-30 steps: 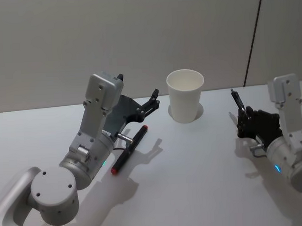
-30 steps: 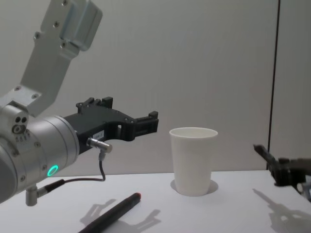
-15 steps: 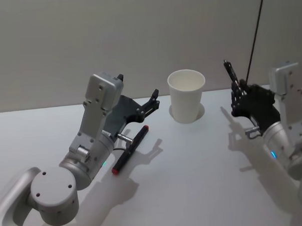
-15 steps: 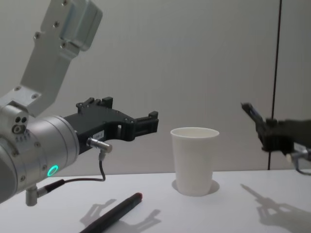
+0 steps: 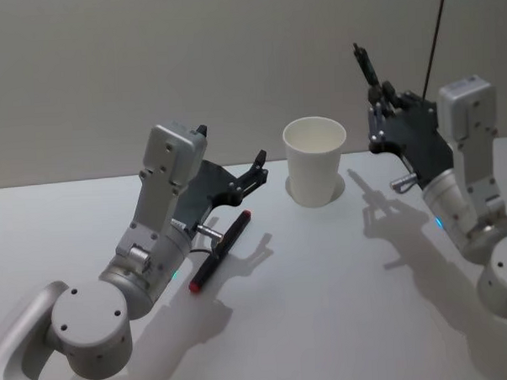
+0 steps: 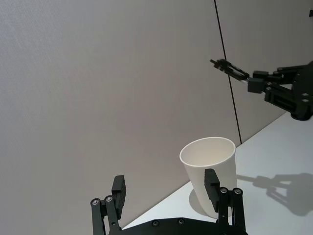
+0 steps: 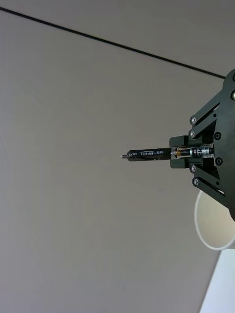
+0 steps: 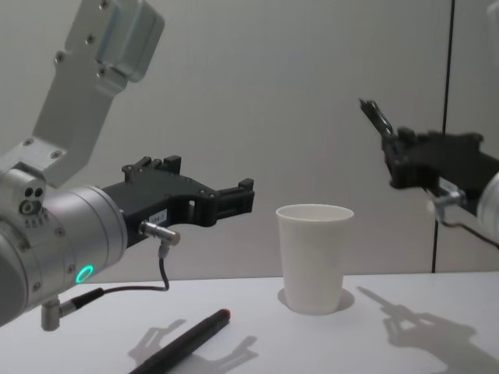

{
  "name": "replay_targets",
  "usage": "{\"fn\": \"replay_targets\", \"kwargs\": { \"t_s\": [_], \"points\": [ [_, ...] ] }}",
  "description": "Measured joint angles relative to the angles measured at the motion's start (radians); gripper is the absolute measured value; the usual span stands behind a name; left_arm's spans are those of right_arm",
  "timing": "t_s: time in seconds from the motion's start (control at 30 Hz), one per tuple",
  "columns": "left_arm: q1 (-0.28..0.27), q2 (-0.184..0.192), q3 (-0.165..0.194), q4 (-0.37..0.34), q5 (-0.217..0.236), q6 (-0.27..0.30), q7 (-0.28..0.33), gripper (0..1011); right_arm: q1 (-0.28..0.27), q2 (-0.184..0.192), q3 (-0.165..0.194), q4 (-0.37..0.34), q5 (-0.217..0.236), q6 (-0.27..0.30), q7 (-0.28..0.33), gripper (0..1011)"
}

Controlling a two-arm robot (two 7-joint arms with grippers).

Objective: Place the pen into the pen holder.

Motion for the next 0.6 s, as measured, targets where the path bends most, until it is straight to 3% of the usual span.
{"fn": "replay_targets", "kwargs": {
  "t_s": [0.3,0.6],
  "points": [
    [0.0,0.0,0.0,0.0,0.0,0.0,0.0,1001,0.105,-0.031,-0.006,0.145,-0.056,-0.159,0.015,131],
    [0.0,0.0,0.0,0.0,0.0,0.0,0.0,1001,0.175,-0.052,-0.013,0.263,-0.106,-0.258,0.019,131]
  ]
}}
